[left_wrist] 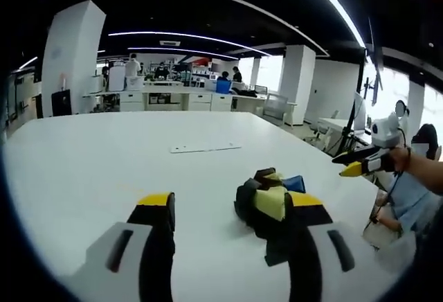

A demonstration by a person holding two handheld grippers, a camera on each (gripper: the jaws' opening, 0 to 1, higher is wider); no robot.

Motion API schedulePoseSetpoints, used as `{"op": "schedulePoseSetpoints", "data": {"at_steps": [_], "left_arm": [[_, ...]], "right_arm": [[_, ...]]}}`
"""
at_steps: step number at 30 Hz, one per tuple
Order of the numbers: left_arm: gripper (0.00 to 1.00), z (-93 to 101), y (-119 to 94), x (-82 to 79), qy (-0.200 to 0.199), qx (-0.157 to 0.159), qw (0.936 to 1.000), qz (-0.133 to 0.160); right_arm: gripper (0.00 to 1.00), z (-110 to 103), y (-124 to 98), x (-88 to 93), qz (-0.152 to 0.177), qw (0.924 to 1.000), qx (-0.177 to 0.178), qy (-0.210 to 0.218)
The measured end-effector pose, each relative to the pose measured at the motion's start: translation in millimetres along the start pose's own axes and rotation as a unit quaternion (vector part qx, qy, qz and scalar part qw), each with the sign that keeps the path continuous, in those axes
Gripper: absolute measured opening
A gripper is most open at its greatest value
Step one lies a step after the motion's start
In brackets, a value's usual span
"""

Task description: Fold the garment on the visible template until the final outline fits inside the template.

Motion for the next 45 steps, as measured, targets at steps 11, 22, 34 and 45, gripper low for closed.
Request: {"op": "schedulePoseSetpoints", "data": {"at_steps": [11, 22, 34, 45], "left_arm": [[0.49, -2.5, 35, 2.7, 0.002, 0.024, 0.9996, -0.012], [0.40, 0.2, 77, 13.2, 0.002, 0.045, 0.9984, -0.035], [0.37, 0.6, 114, 25.6, -0.022, 0.054, 0.9964, -0.062], [0.32, -1.2, 140, 35.1, -0.022, 0.057, 0.9937, -0.095]], "right_arm": [[0.45, 16, 34, -4.1, -0.033, 0.9991, -0.028, 0.003], [0.35, 36, 61, -7.1, -0.051, 0.9981, -0.027, 0.020], [0.27, 58, 85, -10.2, -0.076, 0.9965, -0.030, 0.018], [0.21, 74, 105, -7.4, -0.109, 0.9916, -0.047, 0.052]]}}
Point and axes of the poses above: the point that each gripper's makers call its tool centre point, and the gripper's own axes: y roughly forward along the fingers, z roughly to its right, x roughly out of its underside, the point moved 10 cm from there along -y, roughly backward along the fingers, and after that the axes turned 12 degrees about -z, right-handed, at the moved point
